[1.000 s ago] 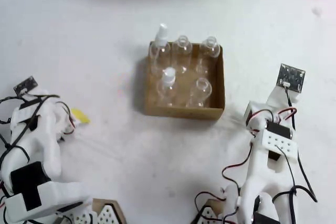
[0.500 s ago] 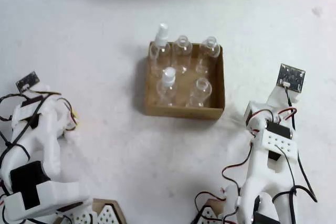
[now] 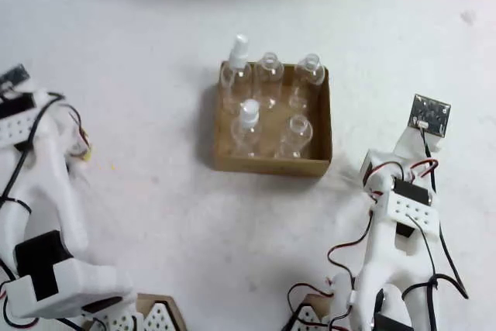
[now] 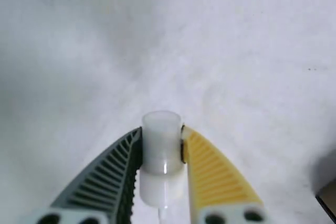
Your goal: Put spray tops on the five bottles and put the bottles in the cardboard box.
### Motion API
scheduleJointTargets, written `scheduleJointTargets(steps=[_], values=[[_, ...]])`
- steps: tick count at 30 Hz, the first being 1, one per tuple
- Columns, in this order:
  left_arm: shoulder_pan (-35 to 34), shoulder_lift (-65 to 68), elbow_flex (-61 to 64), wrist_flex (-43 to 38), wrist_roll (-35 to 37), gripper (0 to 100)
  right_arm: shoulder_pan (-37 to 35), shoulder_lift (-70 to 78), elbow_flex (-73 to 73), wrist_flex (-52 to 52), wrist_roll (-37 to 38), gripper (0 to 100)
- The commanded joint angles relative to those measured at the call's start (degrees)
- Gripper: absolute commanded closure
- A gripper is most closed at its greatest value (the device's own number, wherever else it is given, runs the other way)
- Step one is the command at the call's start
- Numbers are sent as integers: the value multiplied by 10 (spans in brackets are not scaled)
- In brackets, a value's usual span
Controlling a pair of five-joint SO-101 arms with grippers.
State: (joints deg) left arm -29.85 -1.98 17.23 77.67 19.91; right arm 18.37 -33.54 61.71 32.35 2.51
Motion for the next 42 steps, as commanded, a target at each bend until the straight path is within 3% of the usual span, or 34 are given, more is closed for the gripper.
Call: scheduleJointTargets(steps=[1,11,15,18,29,33,42], values=[[6,-8,-120,90,4,979,-7,1,-2,-9,7,858],[65,-9,-289,148,8,979,-7,1,-2,-9,7,858],[107,-9,-392,206,8,979,-7,0,-2,-9,7,858],[167,-9,-483,246,4,979,-7,0,-2,-9,7,858],[409,-5,-825,230,-4,979,-7,0,-2,-9,7,858],[459,-3,-869,157,-8,978,-7,0,-2,-9,7,858],[529,-4,-709,-65,-10,978,-6,0,-2,-10,7,858]])
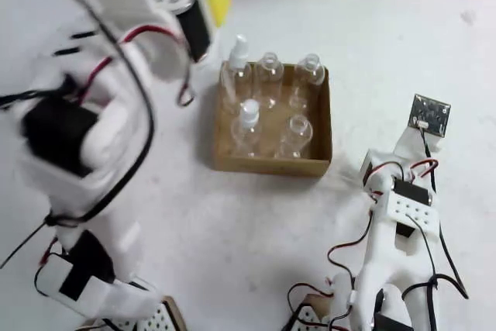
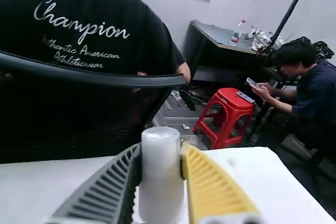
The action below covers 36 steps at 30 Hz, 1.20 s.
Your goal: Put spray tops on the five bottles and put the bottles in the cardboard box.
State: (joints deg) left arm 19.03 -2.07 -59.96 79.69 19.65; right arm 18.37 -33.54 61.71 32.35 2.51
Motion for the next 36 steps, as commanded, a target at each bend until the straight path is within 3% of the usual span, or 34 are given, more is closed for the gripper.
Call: scheduleJointTargets(steps=[1,10,16,22,25,29,36], values=[[51,-4,84,-103,-8,978,-6,0,-2,-10,7,858],[86,-8,180,-193,-55,979,-6,0,-4,-10,7,858],[95,-97,207,-77,-47,980,-7,0,-4,-10,7,858],[73,-227,342,-114,-48,980,-7,0,-4,-10,7,858],[65,-286,457,-198,-48,979,-7,0,-4,-10,7,858],[50,-329,595,-418,-50,978,-7,0,-3,-10,7,858],[61,-253,717,-700,-161,978,-7,0,-3,-10,7,858]])
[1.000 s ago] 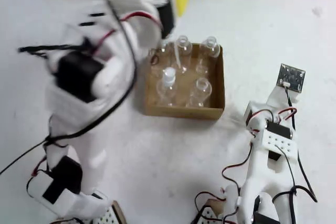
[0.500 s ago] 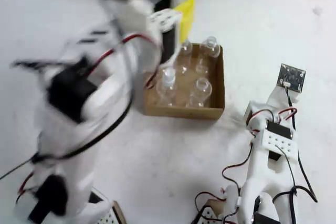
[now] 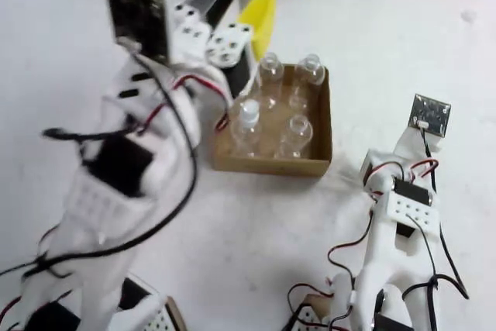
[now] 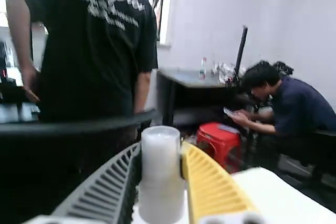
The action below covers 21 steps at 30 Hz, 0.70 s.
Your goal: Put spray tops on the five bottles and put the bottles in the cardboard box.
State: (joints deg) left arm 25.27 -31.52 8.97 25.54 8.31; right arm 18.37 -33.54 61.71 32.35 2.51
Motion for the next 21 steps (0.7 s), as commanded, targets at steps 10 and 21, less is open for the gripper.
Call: scheduleJointTargets(steps=[10,21], values=[[0,232,28,-324,-97,978,-7,0,-2,-20,7,858],[-13,298,28,-339,-98,978,-7,0,-2,-22,7,858]])
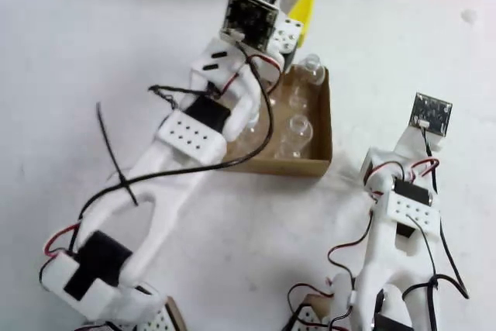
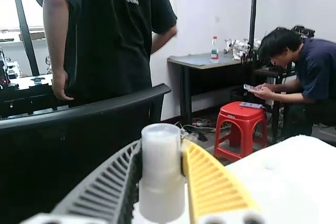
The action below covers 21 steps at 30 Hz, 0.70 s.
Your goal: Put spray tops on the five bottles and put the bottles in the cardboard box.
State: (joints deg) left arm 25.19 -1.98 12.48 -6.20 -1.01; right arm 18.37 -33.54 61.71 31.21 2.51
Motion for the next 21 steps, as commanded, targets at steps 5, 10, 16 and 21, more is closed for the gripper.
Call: scheduleJointTargets(steps=[5,10,16,21], values=[[-30,22,-7,-65,-4,978,-7,0,-2,-11,7,858],[-35,21,-7,-64,-4,978,-7,0,-2,-11,7,858],[-23,22,-6,-62,-4,978,-7,0,-2,-11,7,858],[-22,24,-1,-62,-4,978,-7,0,-2,-11,7,858]])
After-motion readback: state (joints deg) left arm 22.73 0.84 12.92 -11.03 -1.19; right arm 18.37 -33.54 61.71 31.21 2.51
